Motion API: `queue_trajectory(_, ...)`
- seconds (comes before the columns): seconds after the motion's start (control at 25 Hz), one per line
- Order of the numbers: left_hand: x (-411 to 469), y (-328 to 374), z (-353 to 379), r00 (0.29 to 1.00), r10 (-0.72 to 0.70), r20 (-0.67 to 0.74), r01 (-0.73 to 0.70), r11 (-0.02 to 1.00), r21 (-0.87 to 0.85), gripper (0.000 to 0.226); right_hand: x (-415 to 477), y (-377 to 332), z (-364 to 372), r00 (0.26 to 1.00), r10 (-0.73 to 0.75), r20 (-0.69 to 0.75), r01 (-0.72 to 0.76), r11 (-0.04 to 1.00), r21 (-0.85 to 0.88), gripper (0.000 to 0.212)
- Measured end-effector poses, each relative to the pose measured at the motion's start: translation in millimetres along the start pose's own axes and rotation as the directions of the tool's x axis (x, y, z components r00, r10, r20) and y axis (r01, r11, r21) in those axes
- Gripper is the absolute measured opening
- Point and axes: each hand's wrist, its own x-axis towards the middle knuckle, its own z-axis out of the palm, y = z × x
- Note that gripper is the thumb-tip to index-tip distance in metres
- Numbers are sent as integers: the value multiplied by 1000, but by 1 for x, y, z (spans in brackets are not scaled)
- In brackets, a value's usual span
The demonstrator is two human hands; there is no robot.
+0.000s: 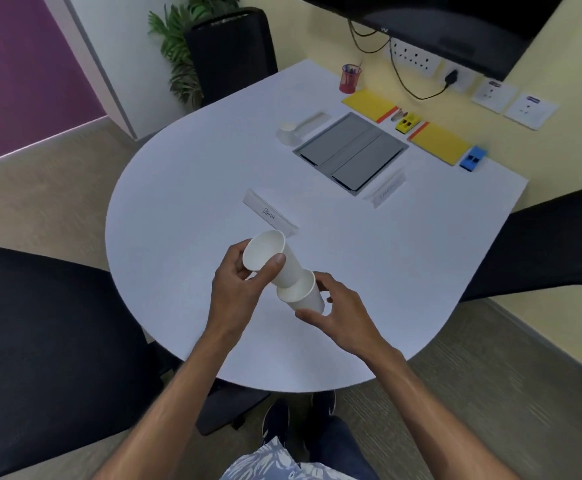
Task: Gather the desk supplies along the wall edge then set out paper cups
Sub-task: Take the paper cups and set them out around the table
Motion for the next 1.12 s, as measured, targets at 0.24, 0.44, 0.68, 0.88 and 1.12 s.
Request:
queue_trajectory(0.24,46,-14,23,988,-70,-139,73,997,17,69,67,37,-21,999,6,51,-10,998,69,60)
queue_trajectory(0.44,78,-30,46,954,-133,-269,152,987,51,72,130,77,-32,994,27,105,-41,990,135,60)
queue_trajectory(0.68,104,-57,59,917,-174,-360,218,972,87,63,186,124,-26,988,66,138,-89,983,163,72)
queue_trajectory(0.88,119,-79,66,905,-218,-366,279,952,123,64,227,153,-11,985,139,101,-147,986,84,70)
queue_trajectory(1.12,125,-94,66,892,-260,-371,331,933,143,67,251,174,12,985,163,49,-165,986,31,66)
